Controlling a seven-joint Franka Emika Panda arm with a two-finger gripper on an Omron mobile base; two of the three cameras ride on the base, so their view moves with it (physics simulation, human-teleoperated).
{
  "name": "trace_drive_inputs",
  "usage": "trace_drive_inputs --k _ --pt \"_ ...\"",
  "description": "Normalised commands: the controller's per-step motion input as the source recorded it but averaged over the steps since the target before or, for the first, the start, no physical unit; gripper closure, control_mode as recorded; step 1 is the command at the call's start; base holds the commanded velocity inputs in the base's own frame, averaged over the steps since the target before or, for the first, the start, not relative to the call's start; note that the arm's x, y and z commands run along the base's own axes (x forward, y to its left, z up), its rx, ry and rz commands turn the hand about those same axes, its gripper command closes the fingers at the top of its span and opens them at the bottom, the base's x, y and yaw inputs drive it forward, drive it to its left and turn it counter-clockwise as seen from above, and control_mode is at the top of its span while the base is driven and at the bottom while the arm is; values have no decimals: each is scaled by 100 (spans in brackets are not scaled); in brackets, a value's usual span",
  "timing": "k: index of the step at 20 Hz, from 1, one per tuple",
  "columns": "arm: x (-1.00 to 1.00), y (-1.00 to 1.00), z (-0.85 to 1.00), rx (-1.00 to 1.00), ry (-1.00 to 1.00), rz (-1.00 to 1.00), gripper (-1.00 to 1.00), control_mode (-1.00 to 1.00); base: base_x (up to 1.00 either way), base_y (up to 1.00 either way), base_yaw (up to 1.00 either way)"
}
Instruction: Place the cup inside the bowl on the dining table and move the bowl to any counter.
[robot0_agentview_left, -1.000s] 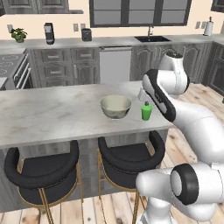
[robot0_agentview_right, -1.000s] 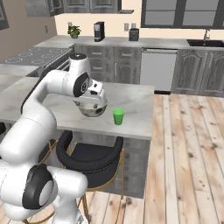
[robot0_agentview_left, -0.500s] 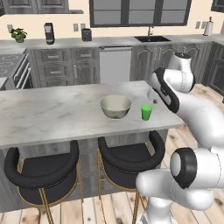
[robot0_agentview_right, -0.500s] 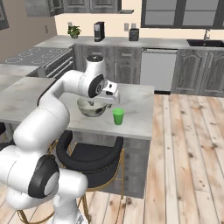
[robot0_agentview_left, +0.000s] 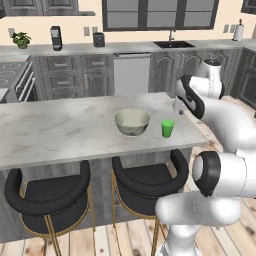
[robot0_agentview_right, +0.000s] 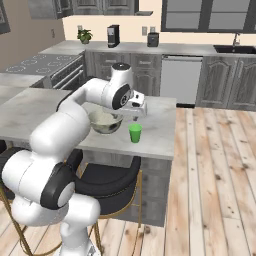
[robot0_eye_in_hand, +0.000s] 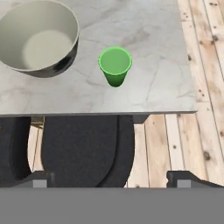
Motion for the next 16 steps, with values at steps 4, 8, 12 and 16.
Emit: trace_drive_inputs --k 4,8,12,16 --pt "64 -16 -9 0 0 0 -100 -100 0 0 0" --pt "62 -6 -4 0 -1 0 -100 -100 0 0 0" --pt "61 -5 -6 0 -4 0 -100 -100 0 0 0" --pt "60 -6 -6 0 -6 0 -100 -100 0 0 0"
